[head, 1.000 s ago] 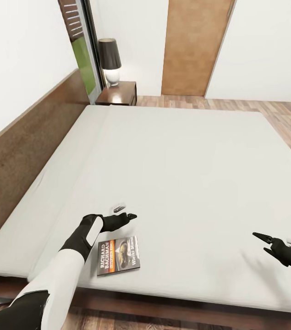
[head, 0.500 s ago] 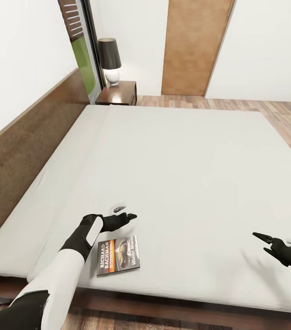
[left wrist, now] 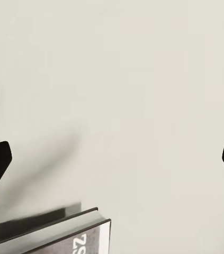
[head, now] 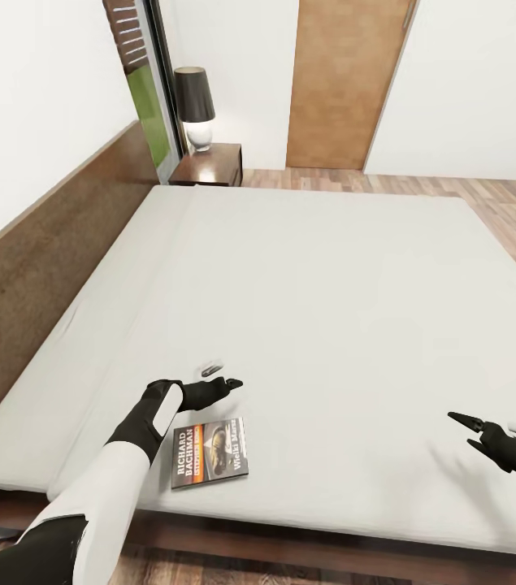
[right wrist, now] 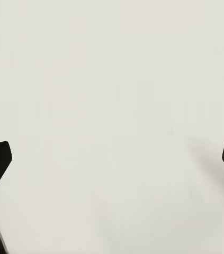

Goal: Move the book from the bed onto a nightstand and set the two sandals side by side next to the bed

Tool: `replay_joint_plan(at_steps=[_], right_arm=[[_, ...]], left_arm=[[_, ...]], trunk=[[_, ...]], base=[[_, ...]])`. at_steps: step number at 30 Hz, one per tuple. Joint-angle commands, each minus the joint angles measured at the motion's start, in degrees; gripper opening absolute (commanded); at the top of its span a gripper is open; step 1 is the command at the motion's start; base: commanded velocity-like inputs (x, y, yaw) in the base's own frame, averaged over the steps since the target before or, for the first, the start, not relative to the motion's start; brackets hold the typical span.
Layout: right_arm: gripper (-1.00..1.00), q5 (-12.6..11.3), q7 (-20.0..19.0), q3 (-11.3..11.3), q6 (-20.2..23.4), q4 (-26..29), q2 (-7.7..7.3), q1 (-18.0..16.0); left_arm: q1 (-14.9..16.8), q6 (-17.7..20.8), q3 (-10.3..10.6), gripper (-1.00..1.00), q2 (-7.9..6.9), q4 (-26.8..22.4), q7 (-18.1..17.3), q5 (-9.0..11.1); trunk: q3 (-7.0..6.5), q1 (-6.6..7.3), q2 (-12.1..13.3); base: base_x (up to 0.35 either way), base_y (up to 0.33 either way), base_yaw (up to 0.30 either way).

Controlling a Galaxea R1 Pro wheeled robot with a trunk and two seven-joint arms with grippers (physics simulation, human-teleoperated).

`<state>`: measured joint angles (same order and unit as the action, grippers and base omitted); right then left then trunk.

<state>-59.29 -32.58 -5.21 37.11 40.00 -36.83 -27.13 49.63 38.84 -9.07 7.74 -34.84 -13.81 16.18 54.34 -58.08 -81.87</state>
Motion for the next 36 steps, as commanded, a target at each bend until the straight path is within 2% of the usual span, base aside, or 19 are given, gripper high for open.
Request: replay_joint_plan(at_steps=[1, 13, 18, 29, 36], right_arm=[[1.0, -0.2, 0.0, -0.1, 0.4, 0.0, 0.0, 0.0], [1.0, -0.2, 0.0, -0.1, 0.4, 0.0, 0.0, 0.0], [1.0, -0.2, 0.0, -0.1, 0.4, 0.0, 0.0, 0.0], [1.0, -0.2, -0.1, -0.1, 0.4, 0.0, 0.0, 0.0], [1.0, -0.2, 0.0, -0.2, 0.4, 0.0, 0.0, 0.0]], left_arm=[[0.0, 0.4, -0.4, 1.0, 0.08, 0.0, -0.2, 0.0], [0.0, 0.5, -0.4, 1.0, 0.08, 0.0, -0.2, 0.0], [0.0, 0.4, -0.4, 1.0, 0.08, 0.0, -0.2, 0.0], [0.0, 0.4, -0.4, 1.0, 0.08, 0.0, -0.2, 0.0], [0.0, 0.4, -0.4, 1.0, 0.08, 0.0, -0.2, 0.0]], trunk=[[0.04, 0.0, 0.0], [0.04, 0.0, 0.0], [0.93, -1.1, -2.0], [0.93, -1.1, -2.0], [2.19, -2.63, -4.8]], base=[[0.0, 0.0, 0.0], [0.0, 0.0, 0.0], [0.0, 0.0, 0.0], [0.0, 0.0, 0.0], [0.0, 0.0, 0.0]])
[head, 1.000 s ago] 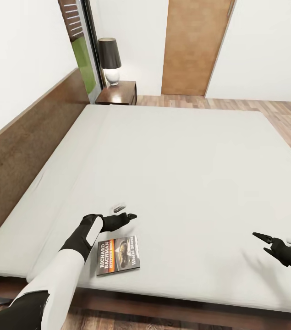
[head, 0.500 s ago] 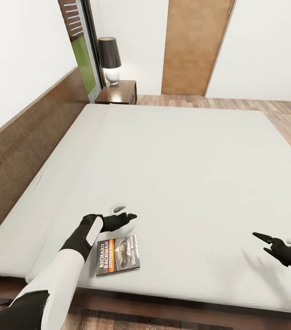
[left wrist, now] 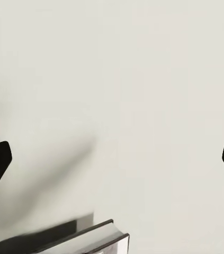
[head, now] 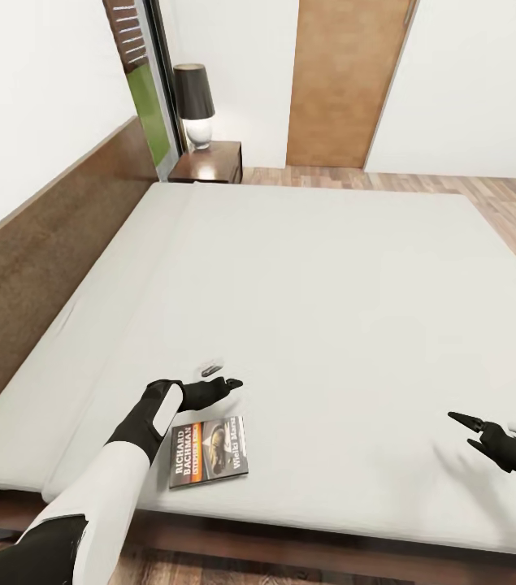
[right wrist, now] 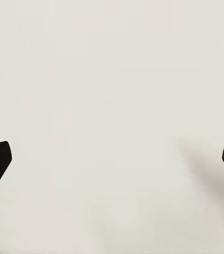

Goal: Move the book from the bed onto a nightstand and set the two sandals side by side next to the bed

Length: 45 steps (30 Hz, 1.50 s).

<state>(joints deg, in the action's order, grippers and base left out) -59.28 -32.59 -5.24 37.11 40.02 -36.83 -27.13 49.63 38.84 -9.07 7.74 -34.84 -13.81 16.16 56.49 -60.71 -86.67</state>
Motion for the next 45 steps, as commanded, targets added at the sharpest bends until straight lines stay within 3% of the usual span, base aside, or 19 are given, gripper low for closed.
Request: replay_joint_plan(at_steps=[1, 37, 41, 45], right_arm=[[1.0, -0.2, 0.0, -0.1, 0.4, 0.0, 0.0, 0.0], [1.0, -0.2, 0.0, -0.1, 0.4, 0.0, 0.0, 0.0], [1.0, -0.2, 0.0, -0.1, 0.4, 0.0, 0.0, 0.0], [1.0, -0.2, 0.0, -0.1, 0.4, 0.0, 0.0, 0.0]], left_arm=[[0.0, 0.4, -0.4, 1.0, 0.08, 0.0, -0.2, 0.0], [0.0, 0.5, -0.4, 1.0, 0.08, 0.0, -0.2, 0.0], [0.0, 0.5, -0.4, 1.0, 0.08, 0.0, -0.2, 0.0], [0.0, 0.5, -0.4, 1.0, 0.08, 0.0, -0.2, 0.0]], trunk=[[0.04, 0.0, 0.0], [0.58, -0.66, -1.2], [1.3, -1.54, -2.8], [1.3, -1.54, -2.8]], base=[[0.0, 0.0, 0.0], [0.0, 0.0, 0.0], [0.0, 0.0, 0.0], [0.0, 0.0, 0.0]])
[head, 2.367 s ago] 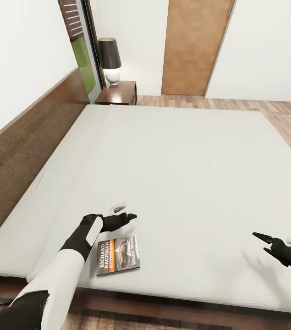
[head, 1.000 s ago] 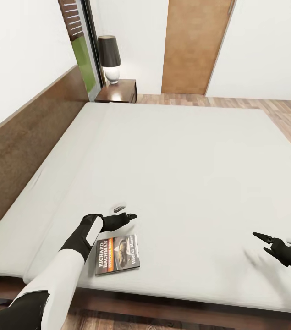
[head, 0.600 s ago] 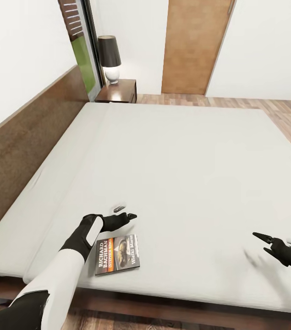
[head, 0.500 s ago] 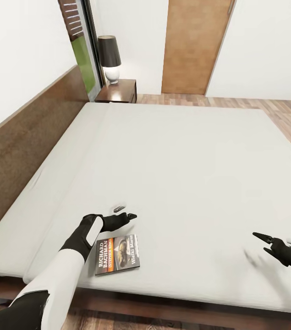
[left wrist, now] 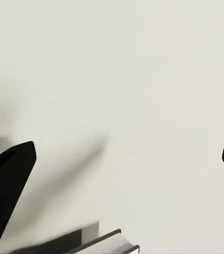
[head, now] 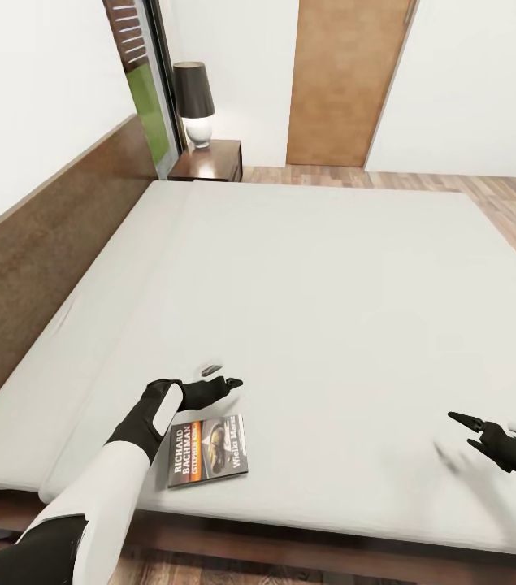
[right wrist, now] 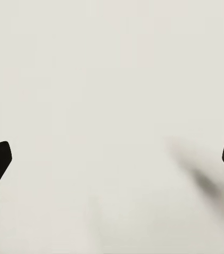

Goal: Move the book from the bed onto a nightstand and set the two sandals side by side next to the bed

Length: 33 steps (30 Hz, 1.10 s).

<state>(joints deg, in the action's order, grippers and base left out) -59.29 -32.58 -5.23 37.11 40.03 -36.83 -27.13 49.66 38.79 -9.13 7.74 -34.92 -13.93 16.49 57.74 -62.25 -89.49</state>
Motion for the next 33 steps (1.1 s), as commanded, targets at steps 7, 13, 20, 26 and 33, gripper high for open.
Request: replay_joint_plan(at_steps=[7, 13, 20, 26, 33], right_arm=[[1.0, -0.2, 0.0, -0.1, 0.4, 0.0, 0.0, 0.0], [1.0, -0.2, 0.0, -0.1, 0.4, 0.0, 0.0, 0.0], [1.0, -0.2, 0.0, -0.1, 0.4, 0.0, 0.0, 0.0], [1.0, -0.2, -0.1, -0.1, 0.4, 0.0, 0.0, 0.0], [1.0, -0.2, 0.0, -0.1, 0.4, 0.0, 0.0, 0.0]], left_arm=[[0.0, 0.5, -0.4, 1.0, 0.08, 0.0, 0.0, -0.3], [0.0, 0.5, -0.4, 1.0, 0.08, 0.0, 0.0, -0.3], [0.0, 0.5, -0.4, 1.0, 0.08, 0.0, 0.0, -0.3], [0.0, 0.5, -0.4, 1.0, 0.08, 0.0, 0.0, -0.3], [0.0, 0.5, -0.4, 1.0, 0.08, 0.0, 0.0, -0.3]], trunk=[[0.05, 0.0, 0.0], [0.05, 0.0, 0.0], [0.05, 0.0, 0.0], [-0.31, 0.44, 0.8], [-0.67, 0.88, 1.6]], base=[[0.0, 0.0, 0.0], [0.0, 0.0, 0.0], [0.0, 0.0, 0.0], [0.0, 0.0, 0.0], [0.0, 0.0, 0.0]])
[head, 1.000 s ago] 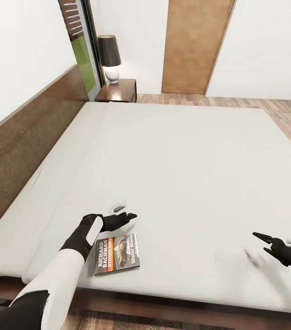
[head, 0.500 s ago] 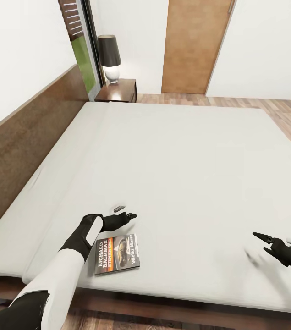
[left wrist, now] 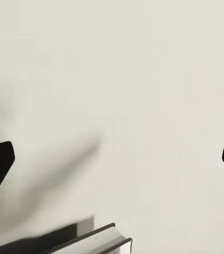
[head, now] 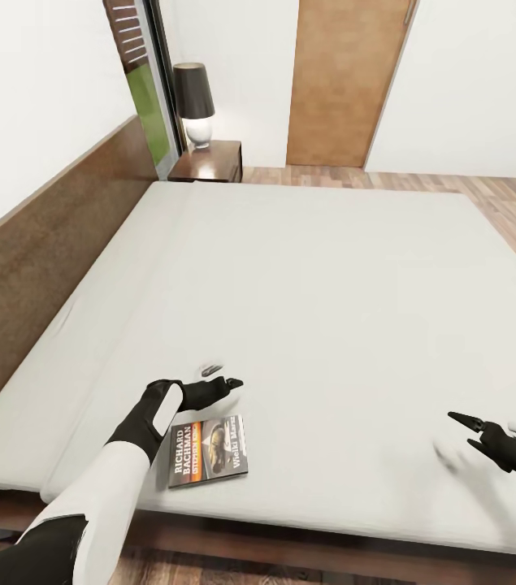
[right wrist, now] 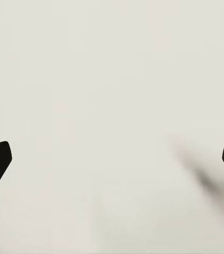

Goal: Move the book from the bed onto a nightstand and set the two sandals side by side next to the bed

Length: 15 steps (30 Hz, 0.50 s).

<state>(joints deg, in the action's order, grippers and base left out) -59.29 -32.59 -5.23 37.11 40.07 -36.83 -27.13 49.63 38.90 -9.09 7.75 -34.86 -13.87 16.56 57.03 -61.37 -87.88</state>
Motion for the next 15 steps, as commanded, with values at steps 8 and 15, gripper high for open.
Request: replay_joint_plan(at_steps=[8, 15], right_arm=[[1.0, -0.2, 0.0, -0.1, 0.4, -0.1, 0.0, 0.0], [1.0, -0.2, 0.0, -0.1, 0.4, -0.1, 0.0, 0.0]], left_arm=[[0.0, 0.4, -0.4, 1.0, 0.07, 0.0, -0.1, -0.4], [0.0, 0.4, -0.5, 1.0, 0.07, 0.0, -0.1, -0.4]], trunk=[[0.04, 0.0, 0.0], [0.04, 0.0, 0.0]], base=[[0.0, 0.0, 0.0], [0.0, 0.0, 0.0]])
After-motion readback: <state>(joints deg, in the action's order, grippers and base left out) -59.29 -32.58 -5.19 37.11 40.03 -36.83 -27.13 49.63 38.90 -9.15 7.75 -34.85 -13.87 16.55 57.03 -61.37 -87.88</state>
